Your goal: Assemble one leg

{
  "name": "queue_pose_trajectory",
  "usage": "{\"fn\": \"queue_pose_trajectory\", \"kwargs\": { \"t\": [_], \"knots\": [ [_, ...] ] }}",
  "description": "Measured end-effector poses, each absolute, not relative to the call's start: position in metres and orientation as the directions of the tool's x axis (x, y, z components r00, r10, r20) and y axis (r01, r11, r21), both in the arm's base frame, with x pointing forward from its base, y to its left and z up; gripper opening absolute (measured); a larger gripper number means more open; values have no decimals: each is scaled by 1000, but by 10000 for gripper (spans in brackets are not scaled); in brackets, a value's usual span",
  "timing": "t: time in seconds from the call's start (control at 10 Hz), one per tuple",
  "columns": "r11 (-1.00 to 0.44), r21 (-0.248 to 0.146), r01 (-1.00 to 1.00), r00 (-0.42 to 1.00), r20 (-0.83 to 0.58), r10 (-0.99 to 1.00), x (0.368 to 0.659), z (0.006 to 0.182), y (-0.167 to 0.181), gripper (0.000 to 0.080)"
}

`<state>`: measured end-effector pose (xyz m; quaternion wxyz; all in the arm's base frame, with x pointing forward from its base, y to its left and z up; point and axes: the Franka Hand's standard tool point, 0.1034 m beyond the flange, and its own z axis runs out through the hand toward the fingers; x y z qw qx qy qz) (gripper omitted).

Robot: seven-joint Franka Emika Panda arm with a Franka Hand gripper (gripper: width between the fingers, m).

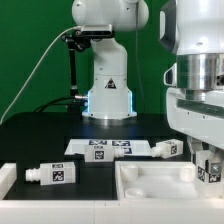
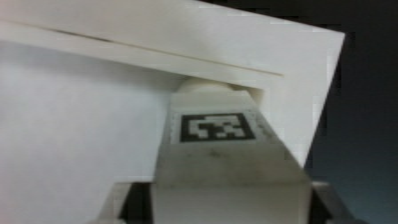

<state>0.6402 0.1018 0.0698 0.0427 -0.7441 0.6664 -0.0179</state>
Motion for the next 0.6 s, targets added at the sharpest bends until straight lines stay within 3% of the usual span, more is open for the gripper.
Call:
{"fn": "queue_pose_trajectory", "kwargs": {
  "t": [0.3,0.4,0.6],
  "knots": [
    [321,-39,-946,-315,-107,-943,638,69,98,285],
    [407,-29,-913,-401,-116,-909,638,70,99,285],
    [420,-36,-907,-415,-109,-903,638,70,100,285]
  ]
}}
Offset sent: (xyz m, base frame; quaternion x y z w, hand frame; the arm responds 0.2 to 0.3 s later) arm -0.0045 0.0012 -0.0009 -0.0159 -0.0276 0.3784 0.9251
